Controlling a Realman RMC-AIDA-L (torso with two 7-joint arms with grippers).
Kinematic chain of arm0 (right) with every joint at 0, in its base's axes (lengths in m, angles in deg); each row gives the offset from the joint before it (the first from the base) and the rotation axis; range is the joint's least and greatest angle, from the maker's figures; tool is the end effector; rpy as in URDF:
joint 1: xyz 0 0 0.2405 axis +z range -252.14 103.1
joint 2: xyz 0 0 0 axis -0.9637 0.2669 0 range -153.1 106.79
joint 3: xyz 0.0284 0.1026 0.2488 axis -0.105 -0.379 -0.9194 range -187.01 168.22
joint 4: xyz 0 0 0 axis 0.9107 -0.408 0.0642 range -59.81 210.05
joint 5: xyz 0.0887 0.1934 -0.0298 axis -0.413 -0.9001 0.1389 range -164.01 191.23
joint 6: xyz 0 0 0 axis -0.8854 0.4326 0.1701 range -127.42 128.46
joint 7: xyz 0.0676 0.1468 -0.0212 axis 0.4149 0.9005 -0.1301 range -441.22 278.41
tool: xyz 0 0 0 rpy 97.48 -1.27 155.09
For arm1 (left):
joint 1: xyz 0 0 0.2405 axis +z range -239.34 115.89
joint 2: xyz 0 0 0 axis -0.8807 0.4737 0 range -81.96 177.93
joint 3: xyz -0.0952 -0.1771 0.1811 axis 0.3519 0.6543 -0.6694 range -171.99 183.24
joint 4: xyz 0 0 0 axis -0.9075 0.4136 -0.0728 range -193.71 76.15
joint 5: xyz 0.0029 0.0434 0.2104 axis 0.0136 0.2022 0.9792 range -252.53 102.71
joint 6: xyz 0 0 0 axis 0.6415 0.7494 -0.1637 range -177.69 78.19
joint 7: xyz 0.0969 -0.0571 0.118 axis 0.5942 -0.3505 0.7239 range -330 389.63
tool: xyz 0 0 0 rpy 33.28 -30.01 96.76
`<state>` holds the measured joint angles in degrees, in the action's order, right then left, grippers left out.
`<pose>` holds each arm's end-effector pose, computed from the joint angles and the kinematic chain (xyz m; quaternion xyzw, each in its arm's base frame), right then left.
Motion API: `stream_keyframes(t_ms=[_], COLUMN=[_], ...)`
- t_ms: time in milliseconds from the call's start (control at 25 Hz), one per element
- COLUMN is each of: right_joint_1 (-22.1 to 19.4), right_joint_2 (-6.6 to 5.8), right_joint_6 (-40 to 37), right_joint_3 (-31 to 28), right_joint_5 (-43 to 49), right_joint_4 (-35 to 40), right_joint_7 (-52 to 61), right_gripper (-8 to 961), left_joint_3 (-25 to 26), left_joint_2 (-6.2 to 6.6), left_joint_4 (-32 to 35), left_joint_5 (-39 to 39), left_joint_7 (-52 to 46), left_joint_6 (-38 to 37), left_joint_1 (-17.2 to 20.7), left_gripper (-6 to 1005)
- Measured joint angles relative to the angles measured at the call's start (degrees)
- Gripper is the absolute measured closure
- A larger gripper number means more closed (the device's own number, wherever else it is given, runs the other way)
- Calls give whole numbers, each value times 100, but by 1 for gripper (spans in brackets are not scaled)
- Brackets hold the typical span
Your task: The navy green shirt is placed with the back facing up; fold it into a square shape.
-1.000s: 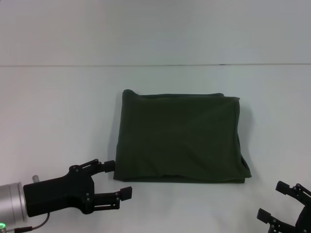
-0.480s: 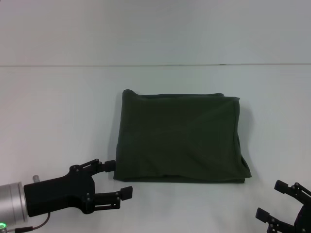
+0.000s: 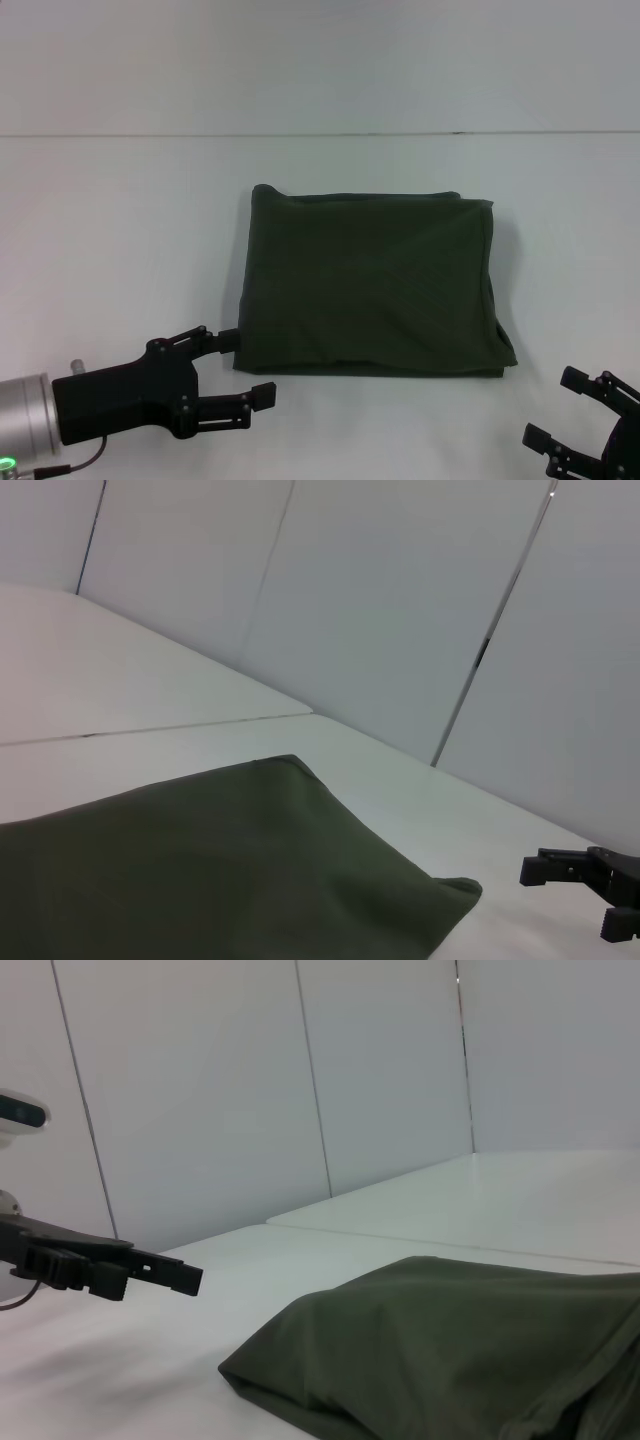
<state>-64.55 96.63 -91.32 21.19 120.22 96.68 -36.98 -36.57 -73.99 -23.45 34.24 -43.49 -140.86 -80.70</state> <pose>0.3616 0.2175 -0.0431 -0.8872 0.2160 0.2984 0.2778 -0.3036 0.2809 -0.0489 -0.9126 -0.2646 -0.2833 0.1303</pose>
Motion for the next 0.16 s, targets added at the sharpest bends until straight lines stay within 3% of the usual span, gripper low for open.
stream_keyframes(t_ms=[160], right_joint_1=[12], right_joint_2=[0], right_joint_6=[0], right_joint_3=[0], right_joint_5=[0], right_joint_4=[-2], right_joint_7=[-1], right_gripper=[23], left_joint_3=[0], left_joint_2=[-15], left_joint_4=[0], left_joint_5=[0], left_joint_7=[-18], left_joint_6=[2], left_joint_1=[-23], left_gripper=[49])
